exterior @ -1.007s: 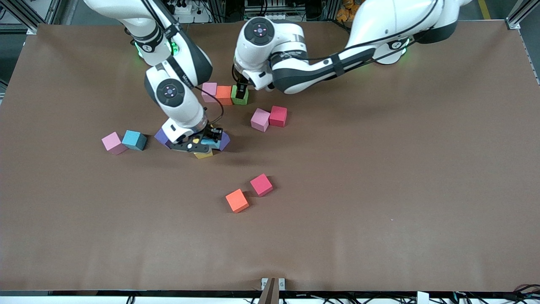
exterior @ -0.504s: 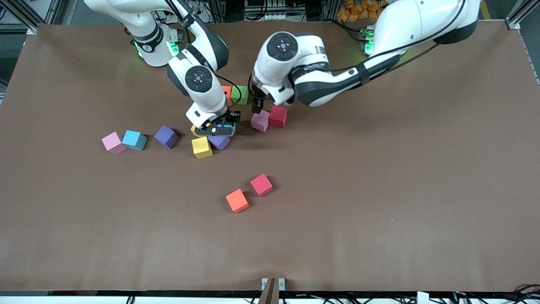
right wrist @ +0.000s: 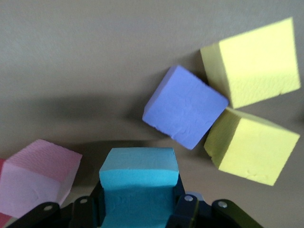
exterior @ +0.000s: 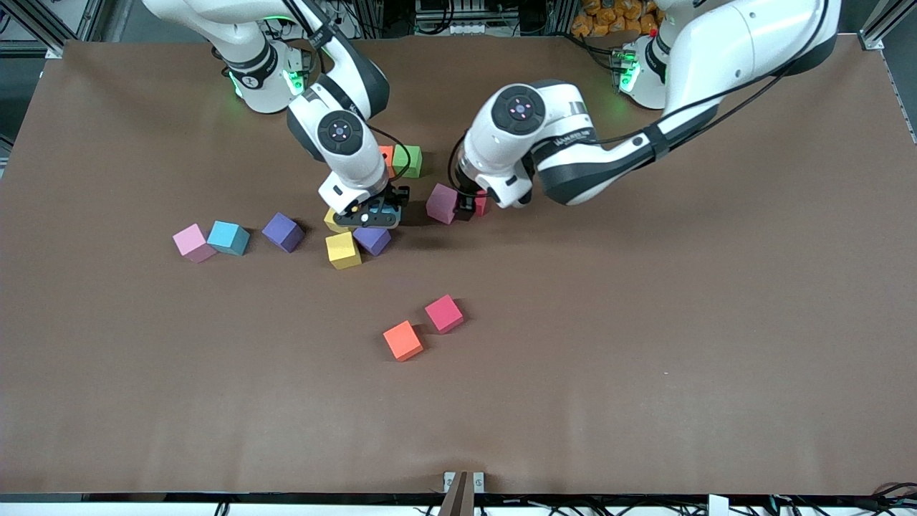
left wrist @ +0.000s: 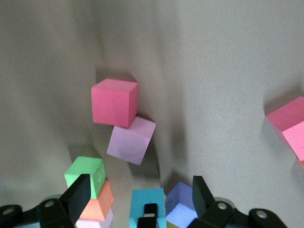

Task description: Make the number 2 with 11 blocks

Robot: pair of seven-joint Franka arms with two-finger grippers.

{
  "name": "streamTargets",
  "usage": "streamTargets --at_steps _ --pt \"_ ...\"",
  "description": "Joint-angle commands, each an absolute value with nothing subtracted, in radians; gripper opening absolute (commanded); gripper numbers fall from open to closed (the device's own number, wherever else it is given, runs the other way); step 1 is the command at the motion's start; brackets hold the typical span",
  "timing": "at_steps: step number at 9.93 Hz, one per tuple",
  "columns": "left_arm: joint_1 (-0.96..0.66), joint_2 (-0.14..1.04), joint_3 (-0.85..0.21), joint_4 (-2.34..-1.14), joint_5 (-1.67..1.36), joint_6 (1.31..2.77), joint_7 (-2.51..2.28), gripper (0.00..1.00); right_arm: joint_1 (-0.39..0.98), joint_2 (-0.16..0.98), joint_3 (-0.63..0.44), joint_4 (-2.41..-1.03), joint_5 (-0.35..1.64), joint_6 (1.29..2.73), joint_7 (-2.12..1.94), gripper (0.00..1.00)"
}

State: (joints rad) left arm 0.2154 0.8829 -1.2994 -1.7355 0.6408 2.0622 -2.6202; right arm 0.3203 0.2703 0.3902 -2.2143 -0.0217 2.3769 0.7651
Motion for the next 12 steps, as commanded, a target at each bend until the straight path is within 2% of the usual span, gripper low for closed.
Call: streamTargets --at_steps 1,6,9,12 --pt "0.226 0.877 -1.278 -1.770 0.657 2.059 -2.472 0.95 0.319 0.261 0.446 -2.241 -0.017 2.396 0.843 0.00" --pt "0.222 0.888 -1.264 -1.847 0.657 2.059 -2.300 0.95 0.333 0.276 0.471 -2.278 -0.028 2.422 0.864 0.00" --pt "0.232 0.888 -1.261 -1.847 0.657 2.057 -2.173 0.95 0.339 0.301 0.471 -2.289 -0.029 2.473 0.879 0.00" --pt "0.227 0.897 -1.259 -1.841 0.625 2.016 -2.091 1.00 0.351 0.321 0.471 -2.295 -0.034 2.496 0.893 0.00"
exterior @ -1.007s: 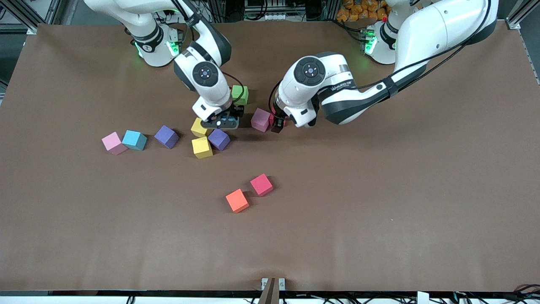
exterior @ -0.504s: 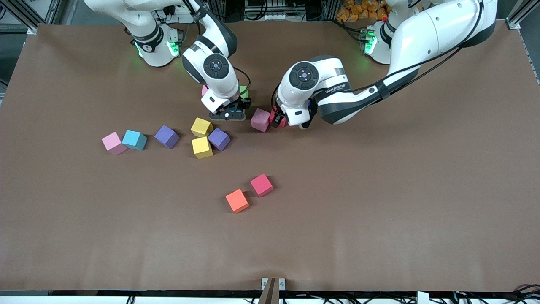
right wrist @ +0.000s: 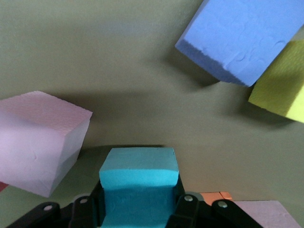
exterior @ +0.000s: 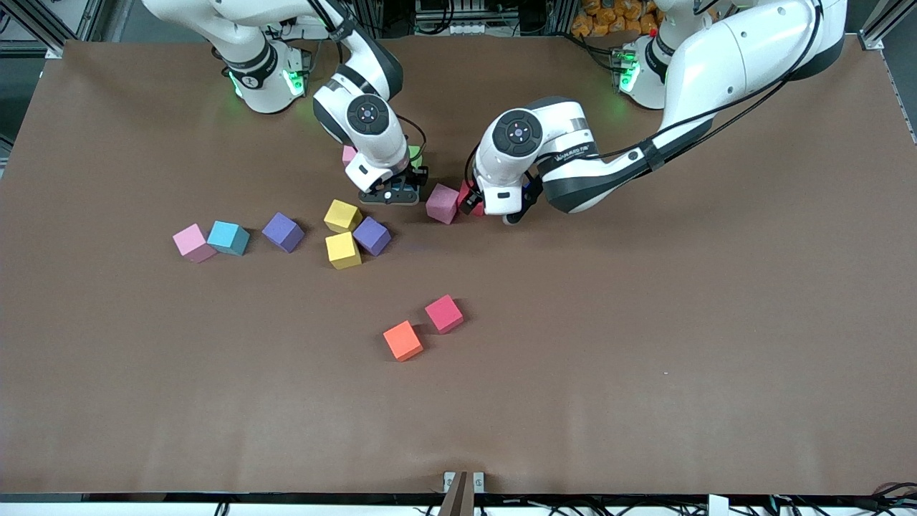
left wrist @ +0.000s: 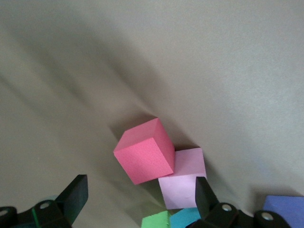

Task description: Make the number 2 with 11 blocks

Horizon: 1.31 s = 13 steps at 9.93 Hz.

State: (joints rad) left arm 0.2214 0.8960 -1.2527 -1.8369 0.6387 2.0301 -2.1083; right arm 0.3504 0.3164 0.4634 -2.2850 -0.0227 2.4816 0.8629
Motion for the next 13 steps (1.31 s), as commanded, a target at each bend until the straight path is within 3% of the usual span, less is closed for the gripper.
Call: streamTargets --at_steps 1,4,9,10,11,12,13 --pt "0.222 0.897 -1.247 -1.839 0.621 2.016 -2.086 1.00 0.351 0.321 0.471 -2.305 -0.034 2.497 0.893 0.00" --pt "0.215 0.897 -1.244 -1.832 0.611 2.025 -2.129 1.00 0.357 0.321 0.471 -2.319 -0.044 2.505 0.894 0.00" --pt "0.161 0.908 -1.217 -1.822 0.669 2.095 -2.615 1.00 0.359 0.327 0.471 -2.339 -0.057 2.553 0.894 0.00" --pt "0.134 0.908 -1.185 -1.824 0.673 2.117 -2.694 1.00 0.357 0.327 0.471 -2.339 -0.057 2.550 0.894 0.18" --pt "0.103 0.907 -1.166 -1.828 0.719 2.117 -2.767 1.00 0.356 0.327 0.471 -2.339 -0.057 2.548 0.894 0.93" --pt "0.101 0.908 -1.163 -1.838 0.742 2.117 -2.817 1.00 0.356 0.327 0.471 -2.338 -0.057 2.545 0.893 1.00" --pt "0.101 0.907 -1.161 -1.851 0.744 2.117 -2.822 1.00 0.356 0.325 0.471 -2.338 -0.057 2.545 0.893 1.00"
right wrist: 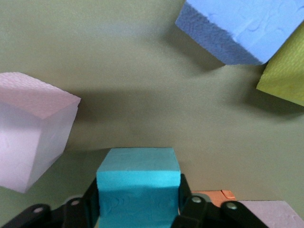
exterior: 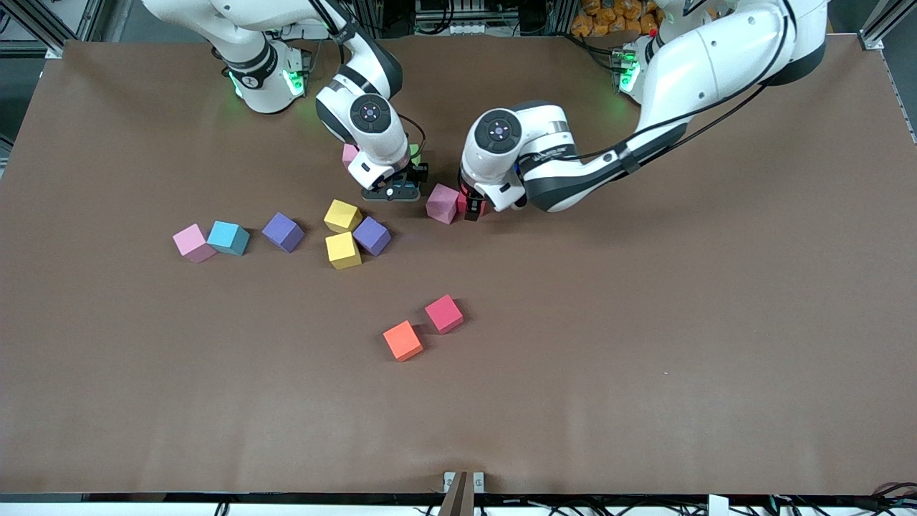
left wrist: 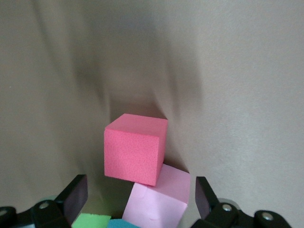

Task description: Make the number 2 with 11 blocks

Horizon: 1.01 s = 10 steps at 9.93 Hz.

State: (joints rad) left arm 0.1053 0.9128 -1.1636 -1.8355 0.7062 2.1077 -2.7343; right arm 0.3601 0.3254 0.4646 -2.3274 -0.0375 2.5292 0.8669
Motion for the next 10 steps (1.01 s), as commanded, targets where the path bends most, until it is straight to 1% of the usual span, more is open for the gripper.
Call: streamTargets --at_steps 1,4,8,10 --pt "0.100 0.908 -1.160 -1.858 0.752 2.117 -2.824 1.00 0.356 0.324 0.471 -2.336 -0.057 2.545 0.893 1.00" --pt "0.087 0.908 -1.149 -1.908 0.787 2.118 -2.827 1.00 0.345 0.305 0.471 -2.330 -0.058 2.540 0.891 1.00" --pt "0.074 0.920 -1.131 -1.913 0.848 2.144 -2.865 1.00 0.290 0.256 0.457 -2.295 -0.057 2.533 0.890 1.00" --pt "0.060 0.933 -1.117 -1.914 0.856 2.149 -2.867 1.00 0.270 0.259 0.385 -2.252 -0.058 2.517 0.887 1.00"
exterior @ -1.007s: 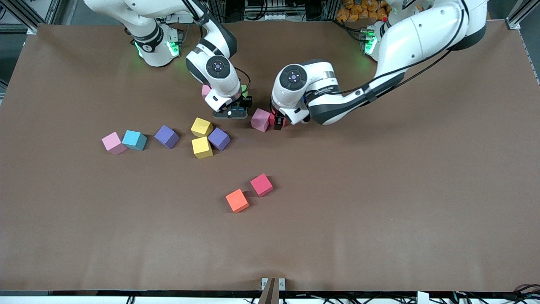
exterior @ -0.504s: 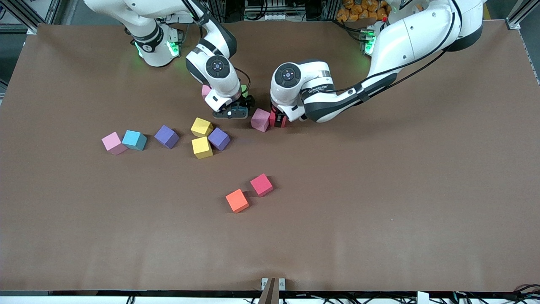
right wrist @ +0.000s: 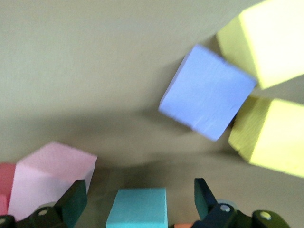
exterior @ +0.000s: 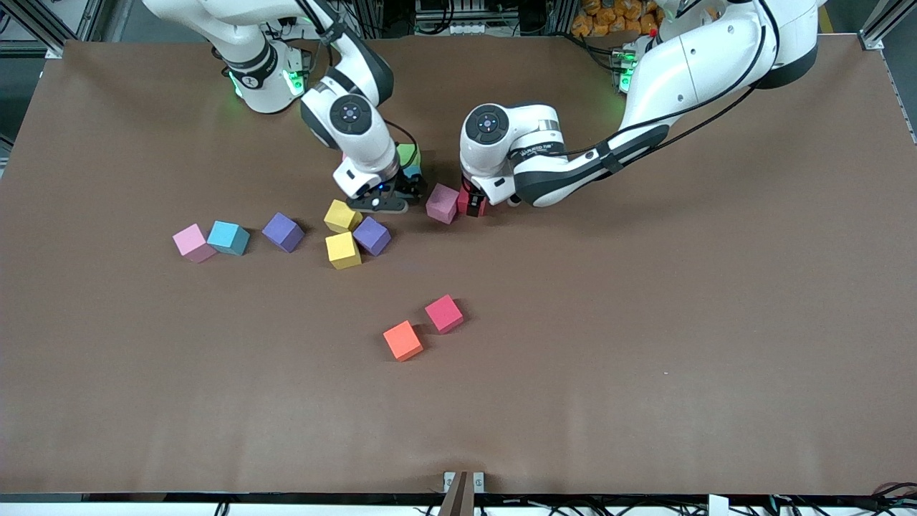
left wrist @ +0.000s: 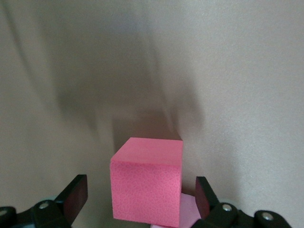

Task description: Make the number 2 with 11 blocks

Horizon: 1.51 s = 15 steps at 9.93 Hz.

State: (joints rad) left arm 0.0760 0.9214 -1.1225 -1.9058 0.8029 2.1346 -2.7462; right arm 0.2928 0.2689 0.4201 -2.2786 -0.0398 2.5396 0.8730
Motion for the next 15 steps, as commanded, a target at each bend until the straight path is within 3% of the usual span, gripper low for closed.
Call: streamTargets --at_steps 1,5,11,14,15 --pt "0.043 0.939 -1.099 -1.914 0.861 2.155 -2.873 1.00 0.264 0.268 0.353 -2.223 -0.063 2.494 0.876 1.00" --pt "0.035 0.956 -1.095 -1.919 0.906 2.161 -2.908 1.00 0.224 0.345 0.272 -2.158 -0.277 2.493 0.770 1.00" --pt "0.017 0.976 -1.074 -1.914 0.943 2.174 -2.945 1.00 0.209 0.400 0.268 -2.158 -0.295 2.494 0.620 1.00" --pt "0.017 0.976 -1.072 -1.908 0.942 2.174 -2.950 0.87 0.202 0.400 0.253 -2.163 -0.295 2.491 0.585 1.00" --pt "0.017 0.976 -1.068 -1.908 0.943 2.174 -2.948 0.76 0.202 0.400 0.253 -2.163 -0.295 2.491 0.584 1.00"
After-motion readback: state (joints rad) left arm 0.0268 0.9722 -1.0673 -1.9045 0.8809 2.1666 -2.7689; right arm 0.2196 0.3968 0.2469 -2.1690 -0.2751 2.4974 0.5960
